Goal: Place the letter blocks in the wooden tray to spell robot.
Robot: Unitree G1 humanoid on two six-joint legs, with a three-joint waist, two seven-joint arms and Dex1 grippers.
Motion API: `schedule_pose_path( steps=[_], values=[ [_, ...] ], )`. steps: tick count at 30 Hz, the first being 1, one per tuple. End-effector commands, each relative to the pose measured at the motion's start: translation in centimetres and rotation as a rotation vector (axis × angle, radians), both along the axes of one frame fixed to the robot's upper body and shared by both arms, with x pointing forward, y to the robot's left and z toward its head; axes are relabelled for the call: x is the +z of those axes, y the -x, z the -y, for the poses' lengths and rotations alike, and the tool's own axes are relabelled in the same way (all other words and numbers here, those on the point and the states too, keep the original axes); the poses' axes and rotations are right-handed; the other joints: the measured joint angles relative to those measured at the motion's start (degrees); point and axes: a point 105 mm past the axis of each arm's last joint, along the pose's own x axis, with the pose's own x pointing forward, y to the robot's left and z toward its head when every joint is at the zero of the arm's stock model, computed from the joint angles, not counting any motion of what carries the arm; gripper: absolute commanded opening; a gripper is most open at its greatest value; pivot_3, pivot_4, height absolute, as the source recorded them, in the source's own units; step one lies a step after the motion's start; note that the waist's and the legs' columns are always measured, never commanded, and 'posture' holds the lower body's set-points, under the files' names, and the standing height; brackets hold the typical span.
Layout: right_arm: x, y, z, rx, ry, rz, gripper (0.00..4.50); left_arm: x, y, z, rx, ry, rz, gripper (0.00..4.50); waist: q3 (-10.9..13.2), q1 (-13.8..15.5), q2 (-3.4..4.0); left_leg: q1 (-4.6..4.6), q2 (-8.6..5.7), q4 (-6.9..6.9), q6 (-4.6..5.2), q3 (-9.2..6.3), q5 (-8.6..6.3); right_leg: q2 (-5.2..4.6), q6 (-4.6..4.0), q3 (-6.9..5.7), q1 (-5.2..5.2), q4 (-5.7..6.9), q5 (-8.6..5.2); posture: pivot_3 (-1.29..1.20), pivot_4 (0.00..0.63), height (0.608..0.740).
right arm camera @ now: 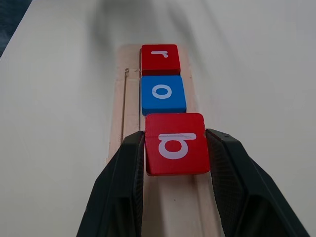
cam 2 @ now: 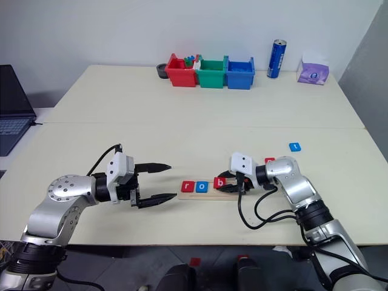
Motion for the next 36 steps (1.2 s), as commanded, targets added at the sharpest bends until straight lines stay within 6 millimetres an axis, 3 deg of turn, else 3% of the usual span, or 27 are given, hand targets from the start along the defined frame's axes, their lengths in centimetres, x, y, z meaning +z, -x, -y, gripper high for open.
schedule_pose_path(
  steps=[1,16,36],
  values=[
    [0.6,-0.1,-0.5,0.027,0.004,0.044,1.47,0.6,0.9,0.8,-0.038,0.012,0.022,4.5,0.0,0.0,0.0,0.0,0.0,0.0,0.0,-0.01,0.0,0.0,0.0,0.0,0.0,0.0,0.0,0.0,0.15,0.74],
    [-0.3,0.2,-1.7,0.05,0.021,0.05,1.47,0.3,1.0,0.5,-0.04,-0.01,0.016,4.5,0.0,0.0,0.01,0.01,0.0,0.0,0.0,0.0,0.0,0.0,0.0,-0.01,0.0,0.01,0.0,0.0,0.15,0.74],
    [-0.5,-0.4,-1.4,0.042,0.036,0.07,1.47,0.0,0.9,0.3,-0.035,-0.016,0.015,4.5,0.0,0.0,0.01,0.02,0.0,0.0,0.0,0.0,0.0,0.0,0.0,-0.01,0.0,0.01,0.0,0.0,0.15,0.74]
  ],
)
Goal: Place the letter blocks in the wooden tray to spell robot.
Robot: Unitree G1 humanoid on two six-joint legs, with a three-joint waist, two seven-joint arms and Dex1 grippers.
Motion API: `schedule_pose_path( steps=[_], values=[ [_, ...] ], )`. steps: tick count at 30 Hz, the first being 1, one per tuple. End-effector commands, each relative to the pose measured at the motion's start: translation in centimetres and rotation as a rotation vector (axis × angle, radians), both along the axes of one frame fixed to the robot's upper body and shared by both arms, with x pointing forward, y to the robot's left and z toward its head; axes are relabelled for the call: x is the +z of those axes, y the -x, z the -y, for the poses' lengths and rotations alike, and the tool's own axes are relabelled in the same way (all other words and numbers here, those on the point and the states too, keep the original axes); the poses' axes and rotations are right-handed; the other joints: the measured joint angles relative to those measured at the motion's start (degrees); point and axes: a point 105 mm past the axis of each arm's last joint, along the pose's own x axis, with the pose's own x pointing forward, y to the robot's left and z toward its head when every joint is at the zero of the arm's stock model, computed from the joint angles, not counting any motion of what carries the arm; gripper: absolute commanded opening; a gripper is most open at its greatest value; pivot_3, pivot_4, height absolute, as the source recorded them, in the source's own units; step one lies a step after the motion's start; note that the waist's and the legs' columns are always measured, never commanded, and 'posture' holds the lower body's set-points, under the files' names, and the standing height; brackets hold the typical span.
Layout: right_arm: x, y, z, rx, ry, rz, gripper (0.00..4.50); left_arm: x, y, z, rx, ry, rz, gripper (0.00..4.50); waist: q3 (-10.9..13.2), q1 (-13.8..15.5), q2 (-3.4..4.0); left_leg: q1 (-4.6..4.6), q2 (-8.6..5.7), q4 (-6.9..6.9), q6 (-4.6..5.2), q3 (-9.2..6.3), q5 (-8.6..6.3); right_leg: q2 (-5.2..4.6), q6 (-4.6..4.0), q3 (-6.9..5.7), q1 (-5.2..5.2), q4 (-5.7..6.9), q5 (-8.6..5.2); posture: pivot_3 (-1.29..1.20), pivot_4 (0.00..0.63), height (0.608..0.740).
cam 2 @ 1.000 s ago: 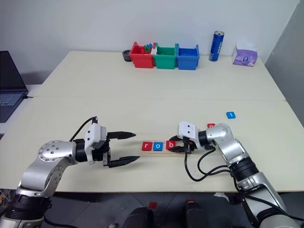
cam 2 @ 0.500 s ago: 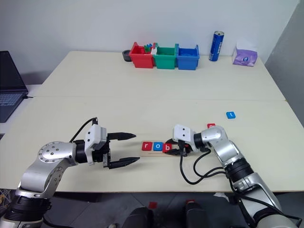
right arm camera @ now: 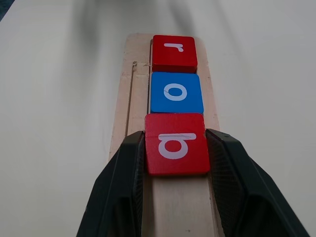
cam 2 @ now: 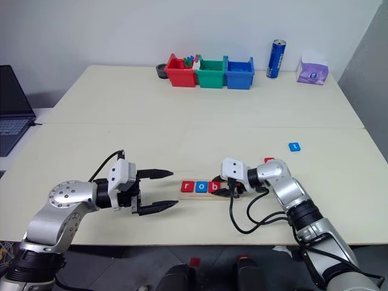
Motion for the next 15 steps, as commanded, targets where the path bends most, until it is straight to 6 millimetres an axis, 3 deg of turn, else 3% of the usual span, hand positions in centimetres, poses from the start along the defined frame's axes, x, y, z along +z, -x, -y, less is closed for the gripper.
schedule_pose_path(
  steps=[1,4,5,11,15],
  values=[
    [0.6,-0.2,-0.1,0.006,-0.001,0.03,1.47,0.6,-0.1,0.0,-0.012,-0.01,0.031,4.5,0.0,0.0,0.0,0.0,0.0,0.0,0.0,0.0,0.0,0.0,0.0,0.0,0.0,0.0,0.0,0.0,0.15,0.74],
    [0.7,-0.3,-0.1,0.002,-0.003,0.029,1.47,0.6,-0.2,0.0,-0.014,-0.011,0.032,4.5,0.0,0.0,0.0,0.0,0.0,0.0,0.0,0.0,0.0,0.0,0.0,0.0,0.0,0.0,0.0,0.0,0.15,0.74],
    [0.8,-0.4,-0.1,0.0,-0.005,0.028,2.23,0.6,-0.2,0.0,-0.014,-0.011,0.032,4.5,0.0,0.0,0.0,0.0,0.0,0.0,0.0,0.0,0.0,0.0,0.0,0.0,0.0,0.0,0.0,0.0,0.15,0.74],
    [1.5,-0.5,0.0,-0.015,-0.035,-0.001,4.3,0.5,-0.3,0.0,-0.018,-0.012,0.034,4.5,0.0,0.0,0.0,0.0,0.0,0.0,0.0,0.0,0.0,0.0,0.0,0.0,0.0,0.0,0.0,0.0,0.15,0.74],
    [3.2,-0.5,0.3,-0.056,-0.103,-0.057,4.47,0.5,-0.3,0.1,-0.023,-0.011,0.034,4.5,0.0,0.0,0.0,-0.01,0.0,0.0,0.0,-0.01,0.0,0.0,0.0,0.01,0.0,0.0,0.0,0.0,0.15,0.74]
  ],
)
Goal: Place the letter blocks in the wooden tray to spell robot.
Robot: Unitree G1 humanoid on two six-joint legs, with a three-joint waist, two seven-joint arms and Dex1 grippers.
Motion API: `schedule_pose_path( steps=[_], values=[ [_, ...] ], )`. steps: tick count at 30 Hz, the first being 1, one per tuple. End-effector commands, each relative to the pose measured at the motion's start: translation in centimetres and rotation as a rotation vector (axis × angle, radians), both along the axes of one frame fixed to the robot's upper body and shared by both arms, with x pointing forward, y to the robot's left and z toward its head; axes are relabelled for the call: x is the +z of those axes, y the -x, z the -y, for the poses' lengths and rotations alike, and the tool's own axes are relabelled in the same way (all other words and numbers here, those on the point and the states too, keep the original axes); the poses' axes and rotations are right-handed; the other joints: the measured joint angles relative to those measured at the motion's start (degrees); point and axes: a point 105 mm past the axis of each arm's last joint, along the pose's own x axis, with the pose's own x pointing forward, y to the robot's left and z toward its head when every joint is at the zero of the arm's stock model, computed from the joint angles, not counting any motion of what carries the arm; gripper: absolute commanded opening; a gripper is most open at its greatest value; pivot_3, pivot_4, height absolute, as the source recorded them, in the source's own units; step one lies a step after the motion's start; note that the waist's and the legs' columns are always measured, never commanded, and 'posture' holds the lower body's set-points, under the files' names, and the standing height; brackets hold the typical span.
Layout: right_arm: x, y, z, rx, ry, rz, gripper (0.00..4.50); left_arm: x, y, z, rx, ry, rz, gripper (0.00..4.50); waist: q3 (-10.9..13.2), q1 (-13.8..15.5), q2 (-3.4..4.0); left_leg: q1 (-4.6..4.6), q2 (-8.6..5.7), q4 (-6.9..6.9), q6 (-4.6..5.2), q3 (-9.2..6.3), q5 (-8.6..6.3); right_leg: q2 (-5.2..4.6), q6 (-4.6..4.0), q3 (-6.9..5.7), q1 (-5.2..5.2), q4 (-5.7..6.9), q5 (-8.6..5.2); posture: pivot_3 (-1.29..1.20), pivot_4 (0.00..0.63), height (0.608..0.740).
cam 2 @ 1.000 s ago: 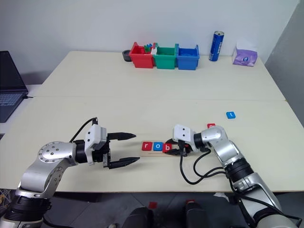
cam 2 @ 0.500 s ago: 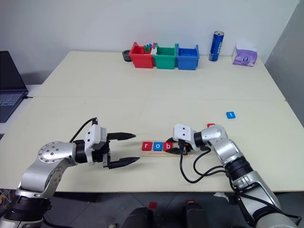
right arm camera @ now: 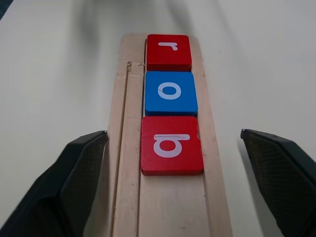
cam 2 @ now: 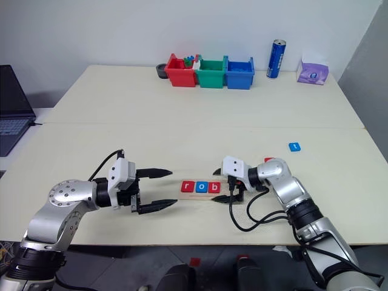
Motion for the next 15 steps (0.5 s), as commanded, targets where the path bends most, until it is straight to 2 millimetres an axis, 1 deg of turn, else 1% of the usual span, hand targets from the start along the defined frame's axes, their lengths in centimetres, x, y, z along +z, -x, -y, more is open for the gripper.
schedule_pose_path(
  steps=[1,5,6,8,9,11,13,15],
  values=[
    [3.8,-0.3,0.3,-0.031,-0.099,0.009,4.47,0.5,0.1,0.4,-0.024,-0.004,0.033,4.5,0.0,0.0,0.0,0.0,0.0,0.0,0.0,0.0,0.0,0.0,0.0,0.0,0.0,0.0,0.0,0.0,0.15,0.74],
    [6.3,-0.1,2.0,-0.111,-0.156,-0.009,4.47,0.7,0.2,1.0,-0.034,0.013,0.039,4.5,0.0,0.1,0.01,-0.02,-0.01,0.0,0.0,-0.05,0.0,-0.02,0.0,-0.01,0.0,-0.01,0.0,0.0,0.15,0.74],
    [7.3,-0.1,3.3,-0.166,-0.17,-0.001,4.47,1.2,0.0,1.5,-0.026,0.041,0.049,4.5,0.0,0.2,0.01,-0.03,-0.02,0.0,0.0,-0.06,0.0,-0.03,0.0,-0.01,0.0,-0.02,0.0,0.0,0.15,0.74],
    [8.3,-0.2,6.0,-0.287,-0.179,0.023,4.47,1.9,-0.6,2.8,-0.009,0.087,0.072,4.5,0.0,0.6,0.03,-0.06,-0.03,0.01,0.0,-0.08,0.0,-0.07,0.01,-0.03,0.0,-0.04,0.0,0.0,0.15,0.74],
    [8.4,-0.2,7.1,-0.348,-0.179,0.036,4.47,2.3,-0.8,3.5,-0.004,0.107,0.084,4.5,0.0,0.8,0.01,-0.09,-0.07,0.01,0.0,-0.1,0.0,-0.1,0.01,-0.05,0.0,-0.05,-0.01,0.0,0.15,0.74],
    [8.2,-0.4,8.8,-0.46,-0.172,0.053,4.47,2.5,-1.2,4.6,0.001,0.127,0.097,4.5,0.0,1.1,-0.02,-0.14,-0.1,0.06,0.0,-0.07,0.0,-0.11,0.03,-0.05,0.02,-0.07,0.0,0.0,0.15,0.74],
    [7.4,-1.2,11.1,-0.633,-0.127,0.113,4.47,2.6,-1.7,5.9,0.01,0.145,0.11,4.5,0.0,1.1,-0.03,-0.1,-0.1,0.03,0.0,-0.02,0.0,-0.1,0.03,0.0,0.03,-0.05,0.0,0.0,0.15,0.74],
    [6.7,-2.1,13.1,-0.83,-0.129,0.142,4.47,2.5,-2.3,7.0,0.019,0.16,0.124,4.5,0.0,0.8,-0.02,-0.09,-0.12,0.04,0.0,0.06,0.0,-0.06,0.03,0.04,0.02,-0.02,0.0,0.0,0.15,0.74]
  ],
)
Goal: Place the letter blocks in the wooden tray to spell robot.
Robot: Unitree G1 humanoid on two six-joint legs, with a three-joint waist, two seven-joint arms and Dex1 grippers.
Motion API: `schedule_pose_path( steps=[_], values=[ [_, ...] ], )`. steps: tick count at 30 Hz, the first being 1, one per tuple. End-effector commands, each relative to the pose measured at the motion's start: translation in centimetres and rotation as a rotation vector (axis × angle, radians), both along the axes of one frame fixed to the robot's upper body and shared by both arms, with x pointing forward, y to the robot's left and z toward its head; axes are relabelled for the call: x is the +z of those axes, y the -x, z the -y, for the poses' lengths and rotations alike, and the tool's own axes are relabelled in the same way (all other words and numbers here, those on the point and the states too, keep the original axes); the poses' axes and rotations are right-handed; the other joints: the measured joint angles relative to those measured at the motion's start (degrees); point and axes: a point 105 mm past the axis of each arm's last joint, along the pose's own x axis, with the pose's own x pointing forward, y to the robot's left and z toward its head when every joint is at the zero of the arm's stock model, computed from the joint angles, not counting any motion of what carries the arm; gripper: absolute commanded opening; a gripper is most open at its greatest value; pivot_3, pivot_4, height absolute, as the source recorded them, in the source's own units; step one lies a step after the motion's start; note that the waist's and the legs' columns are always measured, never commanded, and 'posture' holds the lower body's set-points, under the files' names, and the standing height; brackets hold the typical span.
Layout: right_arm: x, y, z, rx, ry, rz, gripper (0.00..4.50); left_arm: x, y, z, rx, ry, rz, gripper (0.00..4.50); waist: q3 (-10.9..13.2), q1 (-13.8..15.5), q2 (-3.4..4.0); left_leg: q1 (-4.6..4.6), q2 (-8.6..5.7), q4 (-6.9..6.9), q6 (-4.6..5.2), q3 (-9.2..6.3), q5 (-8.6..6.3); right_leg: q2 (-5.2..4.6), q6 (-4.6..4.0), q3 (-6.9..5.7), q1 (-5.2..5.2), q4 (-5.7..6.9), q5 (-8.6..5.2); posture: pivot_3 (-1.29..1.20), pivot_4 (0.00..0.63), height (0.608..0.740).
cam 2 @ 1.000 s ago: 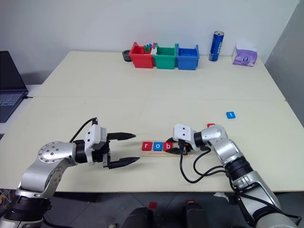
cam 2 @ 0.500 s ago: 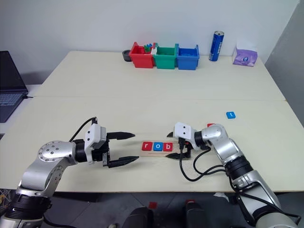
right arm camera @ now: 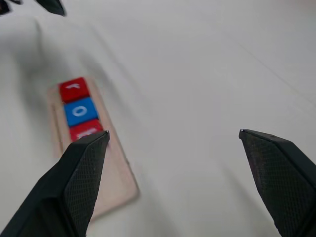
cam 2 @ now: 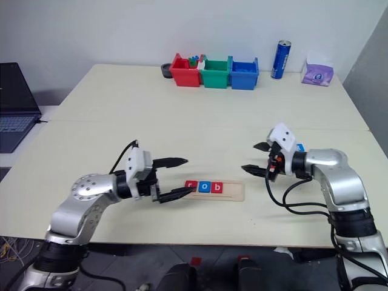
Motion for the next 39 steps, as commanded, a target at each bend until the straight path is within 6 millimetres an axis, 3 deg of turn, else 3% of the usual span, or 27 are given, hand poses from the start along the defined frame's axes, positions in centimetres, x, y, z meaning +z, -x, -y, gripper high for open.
schedule_pose_path(
  steps=[1,7,12,21,30,33,39],
  values=[
    [0.2,-1.3,2.8,-0.294,0.007,0.079,4.47,0.3,-0.6,1.8,0.005,0.012,0.041,4.5,0.0,-0.5,0.0,0.02,-0.01,-0.01,0.0,0.02,0.0,0.02,0.0,0.02,0.0,0.02,0.0,0.0,0.15,0.74],
    [-2.1,-1.9,1.9,-0.506,-0.058,0.046,4.47,0.1,-0.7,3.2,-0.025,0.026,0.039,4.5,0.0,-1.4,0.03,0.11,0.01,-0.08,-0.01,-0.01,0.0,0.12,-0.02,0.11,-0.03,0.05,0.02,0.0,0.15,0.74],
    [-3.4,-2.5,0.2,-0.605,-0.111,0.012,4.47,0.2,-0.7,2.8,-0.039,0.005,0.044,4.5,0.0,-1.1,0.05,0.06,0.04,-0.09,-0.02,-0.01,0.01,0.38,-0.05,0.13,-0.04,0.05,0.02,0.0,0.15,0.74],
    [-4.3,-3.7,2.6,-0.829,-0.072,0.026,4.47,0.0,-0.6,2.0,-0.017,-0.002,0.045,4.5,0.0,-1.0,0.05,0.05,0.03,-0.08,-0.02,0.02,0.01,0.16,-0.03,0.11,-0.04,-0.01,0.02,0.0,0.15,0.74],
    [-5.3,-3.5,1.7,-0.846,-0.137,-0.064,4.47,-0.1,-0.6,1.9,-0.011,-0.005,0.042,4.5,0.0,-1.1,0.06,0.06,0.03,-0.08,-0.02,0.03,0.01,0.19,-0.03,0.1,-0.04,0.01,0.02,0.0,0.15,0.74],
    [-5.3,-3.1,1.2,-0.855,-0.173,-0.101,3.94,-0.1,-0.6,1.9,-0.016,-0.006,0.041,4.5,0.0,-1.1,0.06,0.06,0.03,-0.08,-0.02,0.02,0.01,0.2,-0.03,0.09,-0.04,0.01,0.02,0.0,0.15,0.74],
    [-5.2,-2.7,0.7,-0.844,-0.167,-0.106,1.87,0.0,-0.7,2.1,-0.024,-0.007,0.042,4.5,0.0,-1.1,0.06,0.05,0.03,-0.09,-0.02,0.01,0.01,0.21,-0.03,0.09,-0.04,0.0,0.02,0.0,0.15,0.74]
  ],
)
